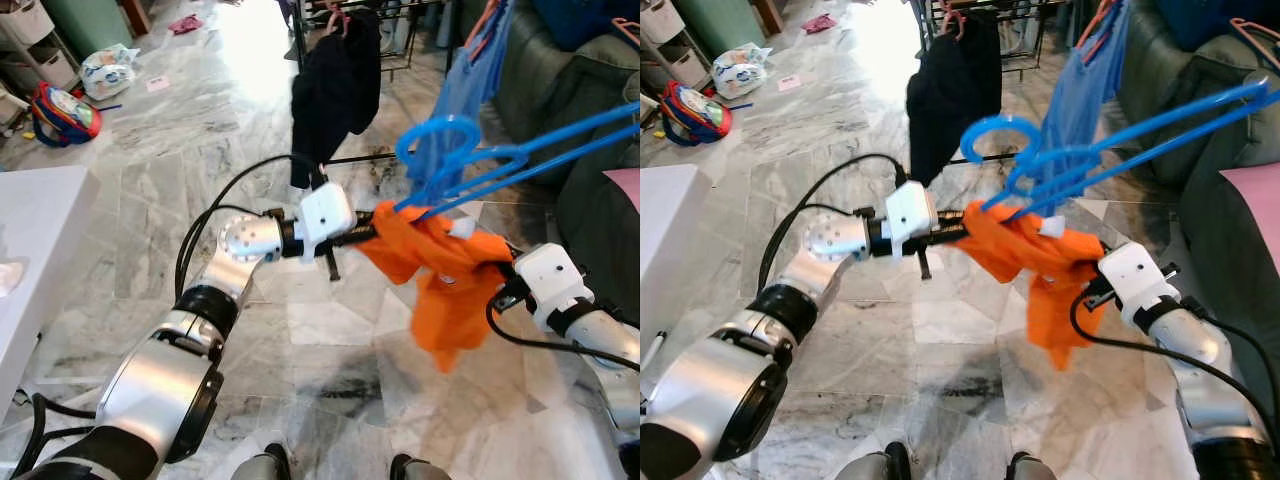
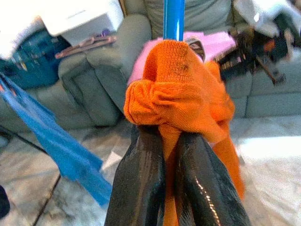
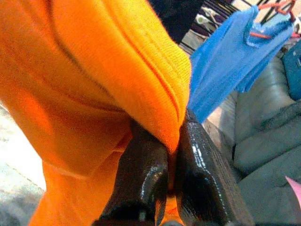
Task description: Hang hanger
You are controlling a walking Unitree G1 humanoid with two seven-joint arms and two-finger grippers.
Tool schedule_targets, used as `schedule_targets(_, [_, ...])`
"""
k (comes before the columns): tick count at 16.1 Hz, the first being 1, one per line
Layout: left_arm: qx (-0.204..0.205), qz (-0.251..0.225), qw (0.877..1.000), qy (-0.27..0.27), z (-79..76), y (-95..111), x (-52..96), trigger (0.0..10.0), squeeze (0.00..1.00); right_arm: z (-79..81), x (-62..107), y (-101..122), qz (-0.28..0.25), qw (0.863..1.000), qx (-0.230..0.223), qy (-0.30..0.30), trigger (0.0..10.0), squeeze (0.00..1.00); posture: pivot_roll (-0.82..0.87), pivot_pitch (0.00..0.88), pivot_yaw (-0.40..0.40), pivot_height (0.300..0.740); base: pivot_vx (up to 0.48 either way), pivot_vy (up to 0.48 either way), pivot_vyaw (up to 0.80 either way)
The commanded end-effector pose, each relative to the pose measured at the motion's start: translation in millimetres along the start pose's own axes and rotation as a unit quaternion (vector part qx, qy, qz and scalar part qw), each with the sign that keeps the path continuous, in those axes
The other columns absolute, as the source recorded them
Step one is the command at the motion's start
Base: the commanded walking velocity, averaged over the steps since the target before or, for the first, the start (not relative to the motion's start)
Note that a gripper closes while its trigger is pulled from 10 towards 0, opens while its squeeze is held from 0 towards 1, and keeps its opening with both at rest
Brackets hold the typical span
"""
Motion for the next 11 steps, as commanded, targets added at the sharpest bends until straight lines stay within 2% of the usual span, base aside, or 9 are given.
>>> schedule_targets(1, [-0.005, -0.008, 1.000, 0.026, 14.9, 4.6, 8.1, 10.0, 0.00, -17.7, 4.6, -8.7, 0.013, 0.998, -0.027, -0.049, 10.0, 0.80, -0.09, 0.225, 0.111, 0.740, 0.000, 0.000, 0.00])
schedule_targets(2, [-0.006, -0.012, 1.000, 0.028, 16.4, 6.7, 7.1, 10.0, 0.00, -19.0, 3.7, -9.6, 0.016, 0.998, -0.032, -0.057, 10.0, 1.00, -0.08, 0.224, 0.111, 0.740, 0.000, 0.000, 0.00])
schedule_targets(3, [-0.006, -0.017, 0.999, 0.030, 17.3, 8.8, 5.8, 10.0, 0.00, -16.9, 2.2, -9.9, 0.017, 0.998, -0.028, -0.056, 10.0, 1.00, -0.08, 0.224, 0.110, 0.740, 0.000, 0.000, 0.00])
schedule_targets(4, [-0.005, -0.019, 0.999, 0.030, 16.9, 9.3, 4.9, 10.0, 0.00, -13.9, 0.7, -10.7, 0.017, 0.998, -0.036, -0.051, 10.0, 0.75, -0.08, 0.223, 0.110, 0.740, 0.000, 0.000, 0.00])
schedule_targets(5, [-0.005, -0.020, 0.999, 0.026, 15.2, 9.2, 4.5, 10.0, 0.00, -13.4, 1.7, -9.0, 0.010, 0.998, -0.031, -0.047, 0.0, 0.00, -0.09, 0.222, 0.109, 0.740, 0.000, 0.000, 0.00])
schedule_targets(11, [-0.009, -0.023, 0.999, 0.021, 18.1, 12.5, 4.4, 10.0, 0.00, -28.2, 8.8, -13.4, 0.015, 0.997, -0.028, -0.069, 0.0, 0.00, -0.10, 0.218, 0.107, 0.740, 0.000, 0.000, 0.00])
Point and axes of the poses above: a point about 5 cm out from each wrist's last joint towards the gripper, its own x axis pointing back from the gripper into the wrist, its own y axis along the axis of the wrist's last joint, z = x × y, the point moved 6 cm from there along -x, pointing out of the wrist towards the gripper, and after that the axes turned 9 degrees about -x, right-handed, at the moved point
